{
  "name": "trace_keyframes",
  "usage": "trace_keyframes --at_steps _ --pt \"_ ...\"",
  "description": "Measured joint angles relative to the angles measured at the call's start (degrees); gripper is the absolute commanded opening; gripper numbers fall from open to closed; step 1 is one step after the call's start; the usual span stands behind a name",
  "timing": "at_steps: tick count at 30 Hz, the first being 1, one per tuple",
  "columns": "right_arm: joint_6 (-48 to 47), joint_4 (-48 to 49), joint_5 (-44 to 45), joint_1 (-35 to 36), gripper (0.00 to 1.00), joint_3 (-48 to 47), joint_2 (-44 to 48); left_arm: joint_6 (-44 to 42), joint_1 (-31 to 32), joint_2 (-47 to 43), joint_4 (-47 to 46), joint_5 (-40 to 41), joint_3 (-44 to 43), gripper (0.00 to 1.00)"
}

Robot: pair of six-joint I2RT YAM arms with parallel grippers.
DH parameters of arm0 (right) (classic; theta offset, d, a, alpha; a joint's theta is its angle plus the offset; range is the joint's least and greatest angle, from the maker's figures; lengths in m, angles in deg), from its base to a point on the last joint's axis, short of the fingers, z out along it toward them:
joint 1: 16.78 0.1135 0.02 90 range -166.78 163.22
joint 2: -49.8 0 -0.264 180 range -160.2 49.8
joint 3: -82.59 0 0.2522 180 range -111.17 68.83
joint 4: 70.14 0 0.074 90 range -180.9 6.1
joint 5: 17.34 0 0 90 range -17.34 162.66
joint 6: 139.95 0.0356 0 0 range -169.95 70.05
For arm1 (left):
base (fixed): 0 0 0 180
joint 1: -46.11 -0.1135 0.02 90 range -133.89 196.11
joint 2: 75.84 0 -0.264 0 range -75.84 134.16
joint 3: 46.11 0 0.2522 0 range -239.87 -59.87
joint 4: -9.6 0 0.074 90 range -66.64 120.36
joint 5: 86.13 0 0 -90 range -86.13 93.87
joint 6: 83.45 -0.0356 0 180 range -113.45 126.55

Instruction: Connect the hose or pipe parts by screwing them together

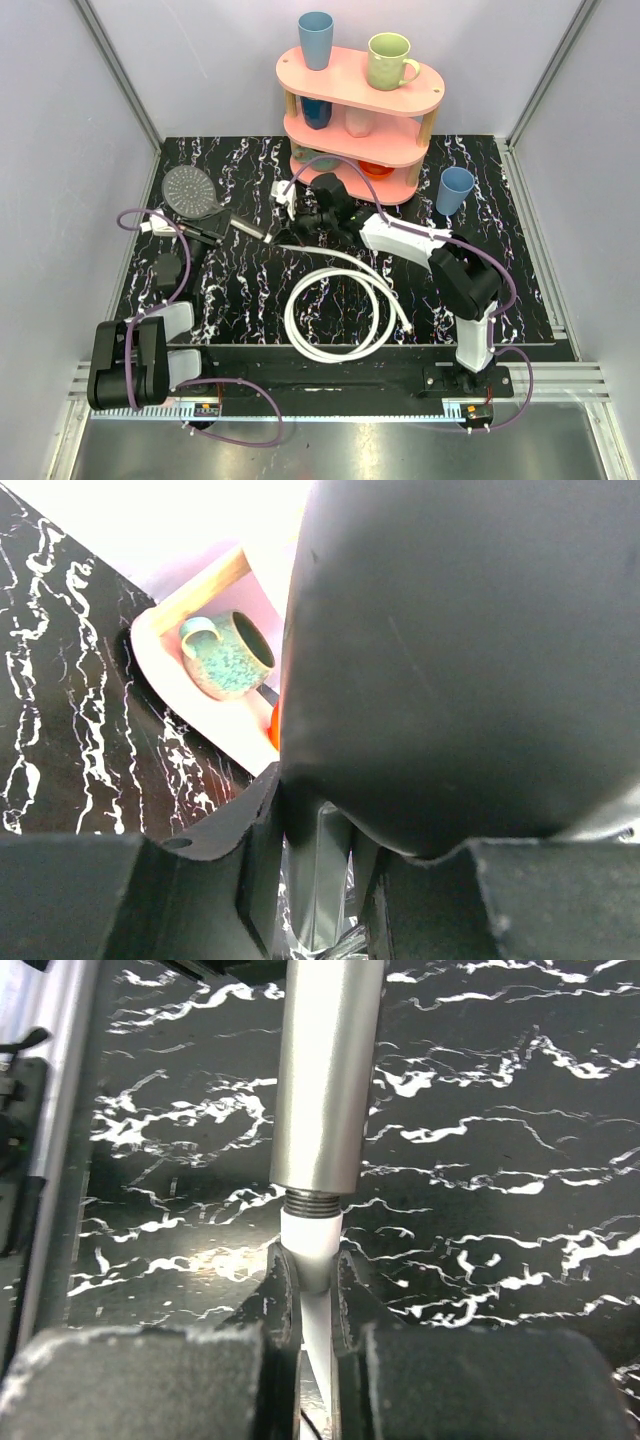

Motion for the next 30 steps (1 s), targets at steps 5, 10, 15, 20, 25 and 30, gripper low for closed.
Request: trace_keyframes --at_steps 5,10,15,20,25,30 --pt "3.43 -2.29 -7.28 -2.40 0.00 -0.24 -0.09 -2.45 2.82 -0.31 -1.40 -0.72 -0.02 0.00" --pt "6.32 -3.65 -13.03 -3.87 0.00 -0.92 -1.07 -5.49 5.57 -0.37 -2.60 -0.74 -0.79 0.00" --pt "11.15 -1.51 -18.93 -4.90 0.00 -1.05 -2.60 -7.89 7.41 -0.22 -3.37 -1.33 -1.99 0.00" --pt "14.95 1.31 -21.77 -5.55 0.07 -1.05 -3.52 -8.11 7.72 1.62 -3.85 -2.67 -3.91 0.00" --pt "16.94 2.05 -21.88 -5.77 0.04 -0.98 -3.52 -8.15 7.78 2.08 -4.44 -2.80 -4.24 0.00" --pt "19.45 3.19 -22.05 -6.08 0.06 -0.96 -3.54 -8.28 7.80 2.08 -5.25 -2.34 -4.09 0.00"
